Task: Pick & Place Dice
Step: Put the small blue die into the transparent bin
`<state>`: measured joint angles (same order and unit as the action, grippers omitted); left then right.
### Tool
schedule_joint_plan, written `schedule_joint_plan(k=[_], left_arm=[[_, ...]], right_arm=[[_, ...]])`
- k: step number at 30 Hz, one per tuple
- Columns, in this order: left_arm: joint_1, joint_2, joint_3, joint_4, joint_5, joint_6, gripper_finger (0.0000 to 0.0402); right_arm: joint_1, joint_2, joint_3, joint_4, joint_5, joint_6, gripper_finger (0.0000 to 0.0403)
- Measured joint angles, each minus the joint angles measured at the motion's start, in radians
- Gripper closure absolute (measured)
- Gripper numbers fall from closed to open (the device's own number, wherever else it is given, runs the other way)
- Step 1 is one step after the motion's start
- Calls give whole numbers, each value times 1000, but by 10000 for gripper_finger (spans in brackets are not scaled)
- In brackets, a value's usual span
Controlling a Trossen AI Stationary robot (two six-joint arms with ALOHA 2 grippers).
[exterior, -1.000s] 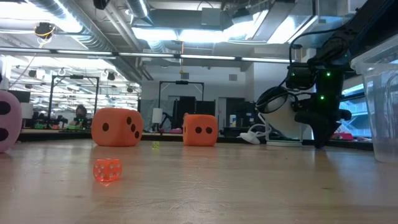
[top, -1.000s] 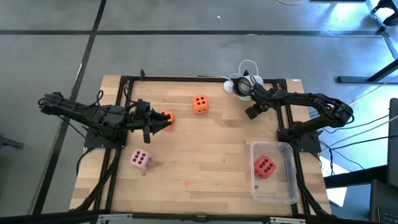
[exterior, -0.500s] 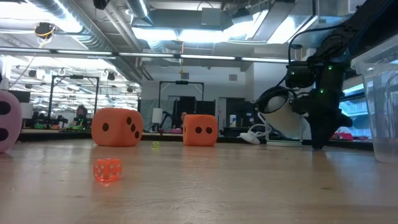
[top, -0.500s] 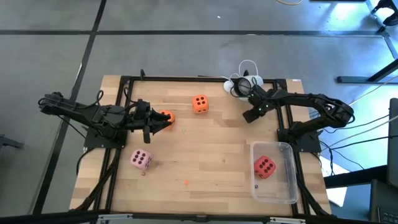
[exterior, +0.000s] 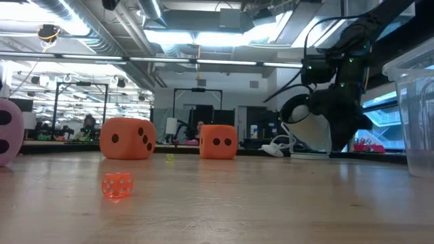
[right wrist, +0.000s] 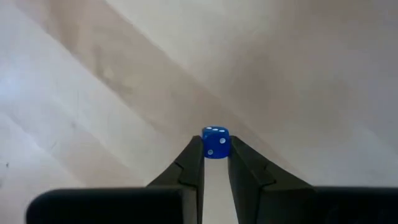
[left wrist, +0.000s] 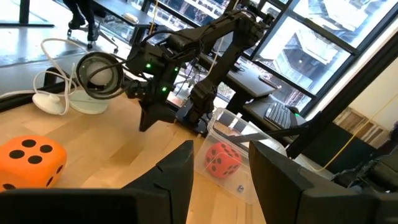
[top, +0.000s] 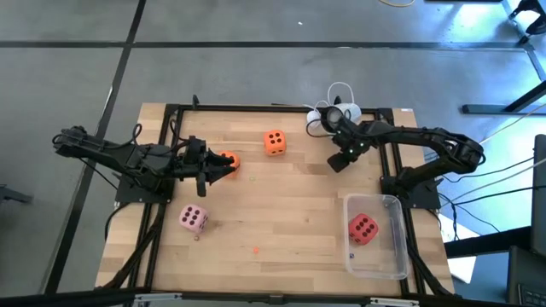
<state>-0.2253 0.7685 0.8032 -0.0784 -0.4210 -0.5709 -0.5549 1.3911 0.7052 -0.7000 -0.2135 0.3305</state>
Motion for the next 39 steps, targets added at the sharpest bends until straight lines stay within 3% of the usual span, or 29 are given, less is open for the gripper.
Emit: schedule_joint_plan(k=[17, 39], left_arm=[[0, 0, 0, 0, -2, 9, 254], [0, 0, 0, -1, -1, 16, 254]], right_arm=[[193, -2, 160, -27, -95, 86, 357], [409, -2, 410, -213, -91, 240, 357]])
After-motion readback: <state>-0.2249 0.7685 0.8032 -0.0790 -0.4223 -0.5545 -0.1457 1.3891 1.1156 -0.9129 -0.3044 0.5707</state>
